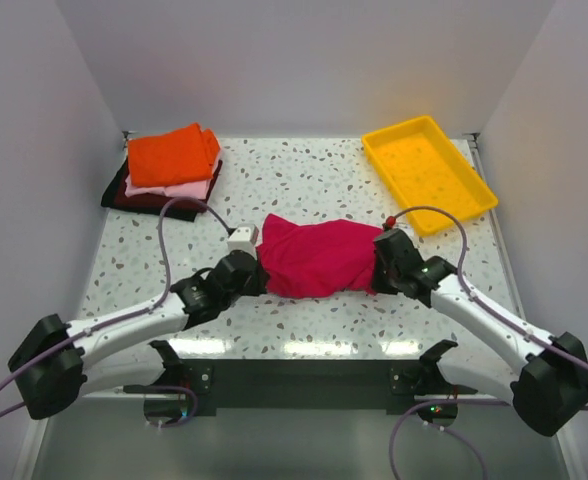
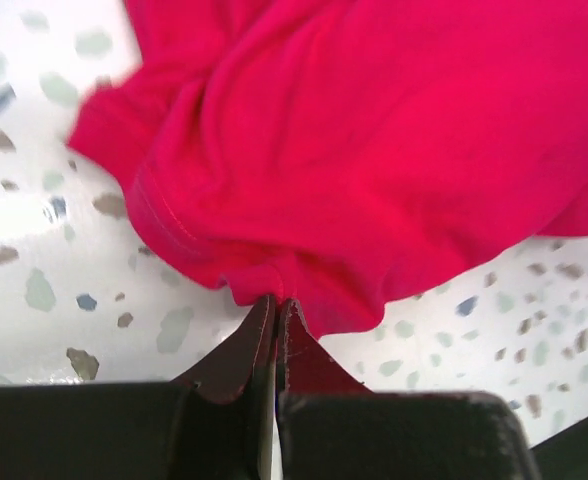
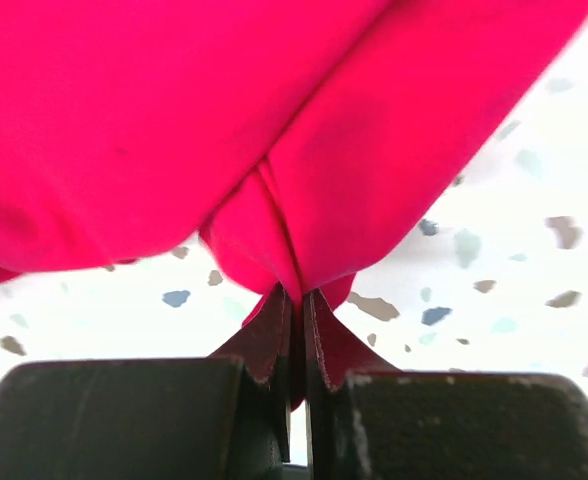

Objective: Fold and stack the t-shirts
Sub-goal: Flatten the tshirt out

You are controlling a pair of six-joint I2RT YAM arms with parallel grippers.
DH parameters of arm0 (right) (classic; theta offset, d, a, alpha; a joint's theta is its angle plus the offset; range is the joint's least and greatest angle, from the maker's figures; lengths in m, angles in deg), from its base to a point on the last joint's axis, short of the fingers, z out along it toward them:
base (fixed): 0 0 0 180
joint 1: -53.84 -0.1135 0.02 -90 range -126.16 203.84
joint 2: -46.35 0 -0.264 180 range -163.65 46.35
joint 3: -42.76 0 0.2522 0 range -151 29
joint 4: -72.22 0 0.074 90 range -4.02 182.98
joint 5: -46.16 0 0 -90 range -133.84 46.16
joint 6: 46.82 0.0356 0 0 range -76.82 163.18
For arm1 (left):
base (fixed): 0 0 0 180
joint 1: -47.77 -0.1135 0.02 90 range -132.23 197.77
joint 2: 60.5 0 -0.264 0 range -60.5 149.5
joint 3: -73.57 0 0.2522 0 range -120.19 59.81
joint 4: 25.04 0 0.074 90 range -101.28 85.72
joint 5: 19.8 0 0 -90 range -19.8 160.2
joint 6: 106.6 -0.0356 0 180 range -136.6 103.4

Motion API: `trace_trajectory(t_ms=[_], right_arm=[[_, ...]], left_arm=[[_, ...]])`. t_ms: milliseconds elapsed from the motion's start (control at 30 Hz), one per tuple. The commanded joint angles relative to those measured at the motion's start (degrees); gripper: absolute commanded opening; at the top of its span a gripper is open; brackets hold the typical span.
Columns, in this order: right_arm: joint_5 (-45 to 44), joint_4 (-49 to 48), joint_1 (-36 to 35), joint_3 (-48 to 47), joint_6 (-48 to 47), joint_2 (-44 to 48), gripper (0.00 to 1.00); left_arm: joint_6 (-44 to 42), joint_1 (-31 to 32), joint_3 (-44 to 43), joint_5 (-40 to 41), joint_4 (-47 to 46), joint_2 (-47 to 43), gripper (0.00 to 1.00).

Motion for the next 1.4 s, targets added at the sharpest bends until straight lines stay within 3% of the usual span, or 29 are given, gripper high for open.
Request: trace_trajectory(t_ms=[0, 200, 400, 533, 667, 733, 867, 967, 1000, 1067, 1100, 1133, 1167, 1233, 1367], right_arm=[[-7.54, 9.38, -0.34, -8.33, -3.36, 4.96, 0.0], [-10.28, 20.89, -0.34, -20.01, -7.5, 11.56, 0.0], [-12.99, 29.53, -0.25, -32.94, -10.57, 16.84, 0.02], [-17.65, 30.15, -0.34, -36.13, -13.56, 15.79, 0.1], [-21.88, 26.29, -0.25, -32.1, -13.13, 12.1, 0.11], [-24.59, 25.41, -0.25, -29.9, -11.9, 9.2, 0.11], [-30.22, 20.86, 0.45, -24.63, -10.14, 5.16, 0.1], [-29.88, 17.08, 2.12, -24.0, -10.49, 1.56, 0.11], [-29.53, 16.19, 2.91, -24.0, -11.01, 0.5, 0.11], [-28.83, 15.74, 3.53, -25.14, -11.02, -2.4, 0.22], [-28.48, 16.17, 3.62, -25.75, -10.41, -3.19, 0.33], [-28.39, 16.53, 3.7, -26.11, -10.05, -3.81, 0.55], [-28.39, 16.79, 3.7, -26.02, -9.79, -4.6, 0.62], [-27.51, 15.83, 3.7, -25.06, -9.08, -4.26, 0.71], [-24.52, 12.76, 3.7, -20.85, -8.21, -1.97, 0.73]], left_arm=[[-2.53, 0.12, -8.09, 7.61, 7.04, -8.34, 0.0], [-4.46, 0.12, -19.16, 14.99, 20.31, -18.72, 0.0], [-3.15, 0.12, -28.68, 20.36, 32.45, -22.69, 0.0], [-4.55, 0.12, -30.27, 25.1, 31.94, -22.61, 0.0], [-7.97, -0.84, -29.04, 30.46, 27.99, -16.74, 0.0], [-11.22, -6.51, -28.6, 28.03, 23.95, -13.57, 0.0], [-16.41, -18.31, -27.28, 15.64, 12.8, -2.78, 0.0], [-17.65, -21.93, -29.38, 13.51, 10.23, 4.6, 0.29], [-18.08, -22.02, -30.08, 13.68, 9.7, 5.94, 0.58], [-17.57, -22.02, -32.02, 13.16, 10.57, 8.06, 0.87], [-16.26, -22.02, -32.03, 12.55, 12.32, 8.07, 1.0], [-15.55, -21.85, -29.94, 11.84, 12.68, 7.46, 1.0], [-13.63, -21.94, -27.91, 11.4, 12.95, 5.19, 1.0], [-11.16, -21.94, -19.43, 10.43, 12.78, 1.5, 1.0], [-5.1, -21.67, -6.03, 8.15, 12.85, -10.44, 0.91]])
